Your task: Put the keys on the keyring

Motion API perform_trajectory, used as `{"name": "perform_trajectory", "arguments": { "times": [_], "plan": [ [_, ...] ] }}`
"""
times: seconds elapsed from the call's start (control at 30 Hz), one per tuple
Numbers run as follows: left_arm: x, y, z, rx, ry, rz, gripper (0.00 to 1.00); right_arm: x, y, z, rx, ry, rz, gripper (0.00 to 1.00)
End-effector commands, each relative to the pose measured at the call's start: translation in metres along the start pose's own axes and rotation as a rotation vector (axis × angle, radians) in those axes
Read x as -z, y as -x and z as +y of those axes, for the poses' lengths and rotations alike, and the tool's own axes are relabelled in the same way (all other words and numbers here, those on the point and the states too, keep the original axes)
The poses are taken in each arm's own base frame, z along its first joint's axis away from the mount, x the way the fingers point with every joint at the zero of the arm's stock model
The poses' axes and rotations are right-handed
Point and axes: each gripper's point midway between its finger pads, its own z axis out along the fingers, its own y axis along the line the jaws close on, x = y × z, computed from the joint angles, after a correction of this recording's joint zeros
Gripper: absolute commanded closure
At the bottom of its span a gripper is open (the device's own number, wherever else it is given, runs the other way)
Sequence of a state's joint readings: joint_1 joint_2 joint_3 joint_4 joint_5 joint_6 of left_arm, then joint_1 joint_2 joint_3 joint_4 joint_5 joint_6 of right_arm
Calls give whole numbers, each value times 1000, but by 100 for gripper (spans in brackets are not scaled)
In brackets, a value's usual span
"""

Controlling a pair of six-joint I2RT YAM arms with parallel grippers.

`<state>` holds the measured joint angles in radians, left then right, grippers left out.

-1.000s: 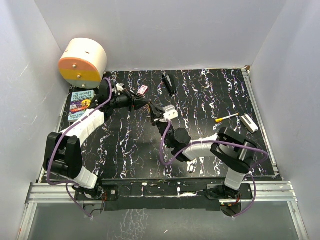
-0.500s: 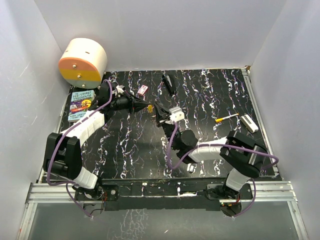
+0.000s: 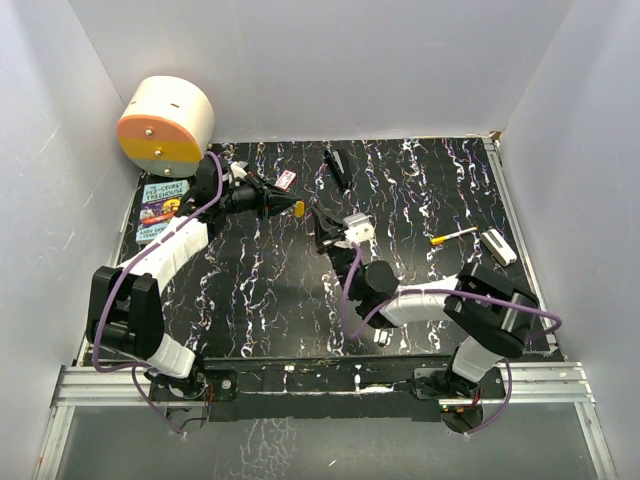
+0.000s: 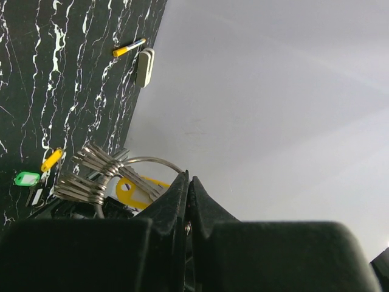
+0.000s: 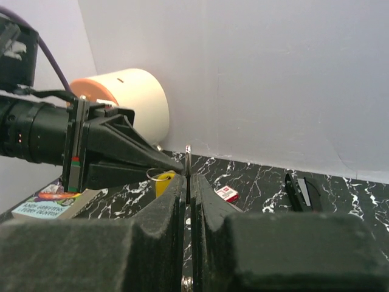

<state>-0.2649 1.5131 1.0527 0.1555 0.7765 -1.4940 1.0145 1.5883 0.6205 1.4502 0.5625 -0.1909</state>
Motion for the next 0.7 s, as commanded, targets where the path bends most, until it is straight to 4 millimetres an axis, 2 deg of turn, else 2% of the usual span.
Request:
{"name": "perform_trajectory", "arguments": {
  "times": [0.0,0.23,0.33,0.37,0.67],
  "plan": [
    [10,-9,-26,-20,-51,4,100,-16,72,2,-222,-41,-291,92],
    [10,-10,-26,-6,-48,5,100,-25,63,13,-208,-56,-304,92],
    [10,-10,-26,-2,-48,7,100,-26,65,14,-212,-63,-307,92],
    [10,-10,-26,-1,-48,8,100,-26,54,15,-197,-63,-288,92],
    [11,-11,-26,-1,-48,10,100,-29,49,17,-189,-71,-282,92]
  ]
}}
